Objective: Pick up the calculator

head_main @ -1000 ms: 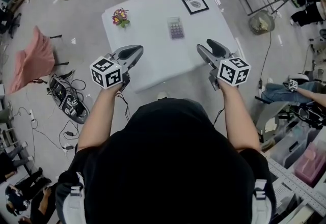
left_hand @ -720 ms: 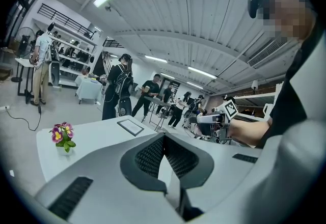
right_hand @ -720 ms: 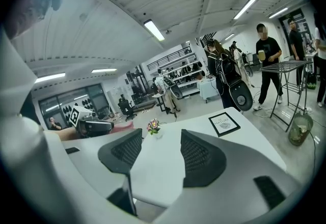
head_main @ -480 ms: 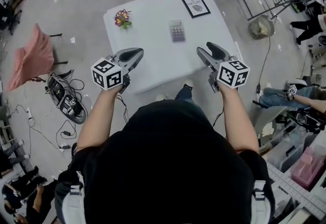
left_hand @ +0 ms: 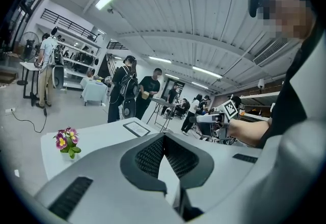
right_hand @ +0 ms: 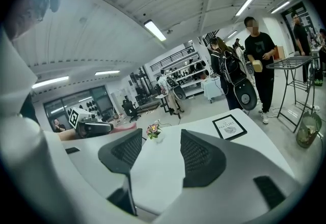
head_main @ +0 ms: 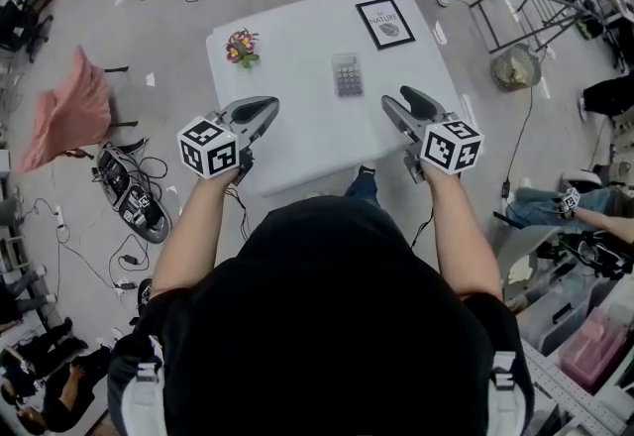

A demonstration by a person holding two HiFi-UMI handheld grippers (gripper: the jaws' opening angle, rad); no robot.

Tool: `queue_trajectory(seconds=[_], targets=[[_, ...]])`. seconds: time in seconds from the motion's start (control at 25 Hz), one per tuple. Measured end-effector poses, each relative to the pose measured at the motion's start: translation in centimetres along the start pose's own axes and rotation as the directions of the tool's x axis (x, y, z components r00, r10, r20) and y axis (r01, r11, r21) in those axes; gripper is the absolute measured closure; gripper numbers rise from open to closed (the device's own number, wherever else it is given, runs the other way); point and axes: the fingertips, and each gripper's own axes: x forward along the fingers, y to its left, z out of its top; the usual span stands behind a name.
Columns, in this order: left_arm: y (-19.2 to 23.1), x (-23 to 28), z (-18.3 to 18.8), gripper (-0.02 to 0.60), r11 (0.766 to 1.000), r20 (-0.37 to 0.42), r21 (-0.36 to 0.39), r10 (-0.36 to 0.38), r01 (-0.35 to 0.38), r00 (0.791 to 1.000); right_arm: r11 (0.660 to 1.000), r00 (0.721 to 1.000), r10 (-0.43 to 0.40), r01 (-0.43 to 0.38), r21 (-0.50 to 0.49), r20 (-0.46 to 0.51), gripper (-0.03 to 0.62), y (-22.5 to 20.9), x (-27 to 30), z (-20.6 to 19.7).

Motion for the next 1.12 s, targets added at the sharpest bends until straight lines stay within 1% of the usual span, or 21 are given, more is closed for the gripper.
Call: queue_trajectory(seconds=[0.16,0.52,0.8,1.12], targets=[[1.4,1.1,0.9,0.563,0.999,0.006,-0.01,0.035,-0.035,0.999,1.0,0.999,0.031,-0.031,-0.003,-0.011,0.349,-1.5,1.7,1.2],[4.0,3.9,3.1,0.563,0.993,0.038,-0.051,0.11,-0.108,0.993,0.996,0.994,0.085,-0.087,-0.022,-0.07,0.349,-5.4,5.5,4.0],[5.3,6.1,3.4,0.563,0.984,0.034,-0.083,0.162,-0.159,0.986,0.99,0.984,0.138,-0.141,-0.02,-0.113,0.35,-8.1,8.4,5.5],[7.6,8.3,2.2,0.563,0.962,0.023,-0.138,0.239,-0.234,0.971,0.977,0.96,0.205,-0.212,-0.016,-0.19,0.352,-11.3,12.8,5.6]])
